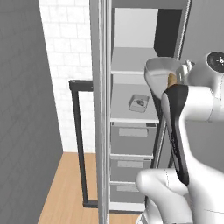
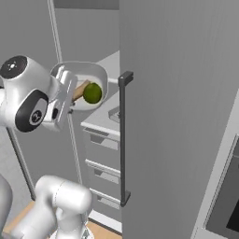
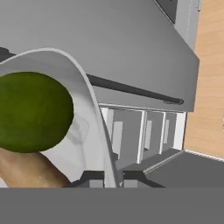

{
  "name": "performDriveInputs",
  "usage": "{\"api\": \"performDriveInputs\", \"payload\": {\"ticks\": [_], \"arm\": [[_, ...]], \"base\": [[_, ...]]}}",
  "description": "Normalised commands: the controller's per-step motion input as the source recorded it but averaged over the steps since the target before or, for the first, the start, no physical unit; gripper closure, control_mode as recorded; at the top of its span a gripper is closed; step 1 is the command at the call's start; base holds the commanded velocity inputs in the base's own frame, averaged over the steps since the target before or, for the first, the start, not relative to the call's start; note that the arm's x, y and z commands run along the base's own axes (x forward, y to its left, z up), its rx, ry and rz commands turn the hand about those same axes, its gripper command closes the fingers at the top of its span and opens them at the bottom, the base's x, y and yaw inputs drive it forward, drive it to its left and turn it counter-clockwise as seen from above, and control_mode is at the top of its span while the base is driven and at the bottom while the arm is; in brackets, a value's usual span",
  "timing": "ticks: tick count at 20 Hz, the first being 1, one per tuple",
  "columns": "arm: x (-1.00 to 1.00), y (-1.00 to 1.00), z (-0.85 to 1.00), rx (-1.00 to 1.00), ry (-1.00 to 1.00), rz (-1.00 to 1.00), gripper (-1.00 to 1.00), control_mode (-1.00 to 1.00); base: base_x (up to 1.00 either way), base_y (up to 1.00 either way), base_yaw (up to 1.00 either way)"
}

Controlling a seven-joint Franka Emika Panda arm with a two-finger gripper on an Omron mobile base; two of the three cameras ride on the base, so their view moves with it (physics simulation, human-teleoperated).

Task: Take the meat container that has the fish and place it on the second highest rack of the freezer. Then take the vegetable container that has the sweet potato and lime and place it on the highest rack of the freezer.

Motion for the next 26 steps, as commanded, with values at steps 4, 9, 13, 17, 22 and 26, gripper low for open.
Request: {"api": "performDriveInputs", "payload": {"ticks": [4,9,13,17,22,26], "arm": [[0.54,0.00,0.21,0.00,0.00,-0.07,1.00,-1.00],[0.52,0.00,0.07,0.00,-0.01,0.01,1.00,-1.00],[0.33,0.00,0.01,0.00,0.00,0.06,1.00,-1.00],[0.58,0.00,0.01,0.00,0.00,0.01,1.00,-1.00],[0.67,0.00,0.02,0.00,0.00,0.00,1.00,-1.00],[0.75,0.00,0.01,0.00,0.00,0.00,1.00,-1.00]], "base": [[0.00,0.00,0.00],[0.00,0.00,0.00],[0.00,0.00,0.00],[0.00,0.00,0.00],[0.00,0.00,0.00],[0.00,0.00,0.00]]}}
